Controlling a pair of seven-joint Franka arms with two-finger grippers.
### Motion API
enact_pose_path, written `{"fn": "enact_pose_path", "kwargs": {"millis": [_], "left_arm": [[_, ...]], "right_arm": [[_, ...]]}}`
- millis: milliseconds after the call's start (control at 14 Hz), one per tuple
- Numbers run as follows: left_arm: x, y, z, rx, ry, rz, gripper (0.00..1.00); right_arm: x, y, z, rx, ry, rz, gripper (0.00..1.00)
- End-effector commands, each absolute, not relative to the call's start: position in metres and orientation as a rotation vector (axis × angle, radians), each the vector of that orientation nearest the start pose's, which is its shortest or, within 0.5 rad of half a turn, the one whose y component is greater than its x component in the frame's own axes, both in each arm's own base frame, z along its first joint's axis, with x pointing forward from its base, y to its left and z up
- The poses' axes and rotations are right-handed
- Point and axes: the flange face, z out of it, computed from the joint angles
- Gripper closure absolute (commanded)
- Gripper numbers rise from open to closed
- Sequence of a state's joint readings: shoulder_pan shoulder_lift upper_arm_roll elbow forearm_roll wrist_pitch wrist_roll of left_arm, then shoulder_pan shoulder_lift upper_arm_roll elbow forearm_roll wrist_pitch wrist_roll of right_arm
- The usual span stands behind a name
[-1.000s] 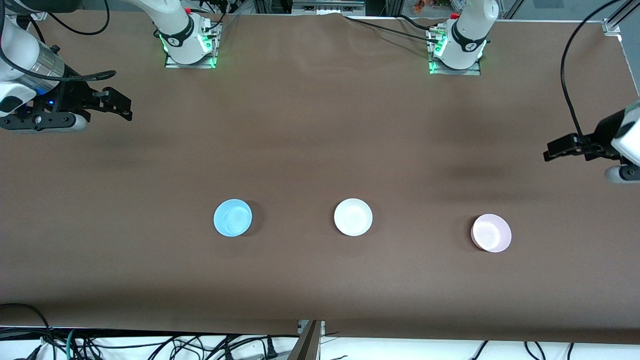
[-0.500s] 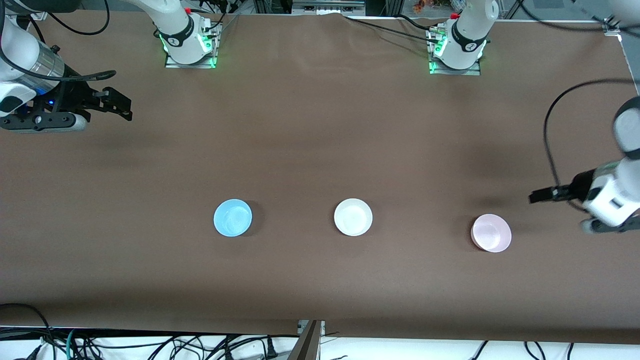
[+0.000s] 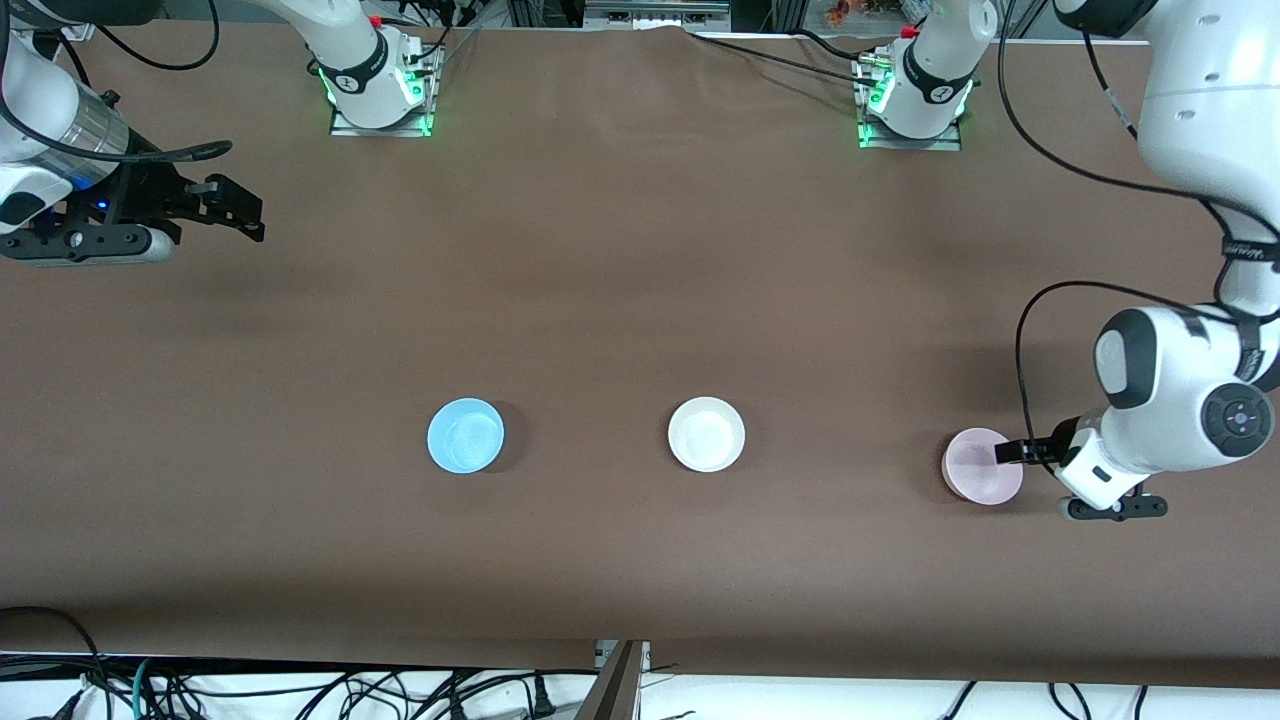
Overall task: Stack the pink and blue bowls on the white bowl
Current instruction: 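Close the left gripper on the pink bowl's rim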
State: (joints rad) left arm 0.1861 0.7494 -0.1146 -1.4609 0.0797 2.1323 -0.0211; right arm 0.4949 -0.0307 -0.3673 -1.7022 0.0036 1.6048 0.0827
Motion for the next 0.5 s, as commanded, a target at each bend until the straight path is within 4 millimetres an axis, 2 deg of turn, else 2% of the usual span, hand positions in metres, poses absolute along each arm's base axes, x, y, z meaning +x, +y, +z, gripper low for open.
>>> {"fn": "enact_pose_path", "kwargs": {"millis": [0, 143, 429], "left_arm": [[0.711, 0.077, 0.219, -3.142, -0.087, 0.121, 0.00], [0.707, 0.077, 0.213, -3.145, -0.016, 0.138, 0.00], [0.704, 0.084, 0.208, -3.148, 0.005, 0.145, 0.00]], "right_arm": [[0.540, 0.069, 0.585, -3.118, -0.047, 0.096, 0.00], [0.540, 0.069, 0.586, -3.118, -0.047, 0.094, 0.00], [0.541, 0.069, 0.586, -3.117, -0.047, 0.092, 0.00]]}}
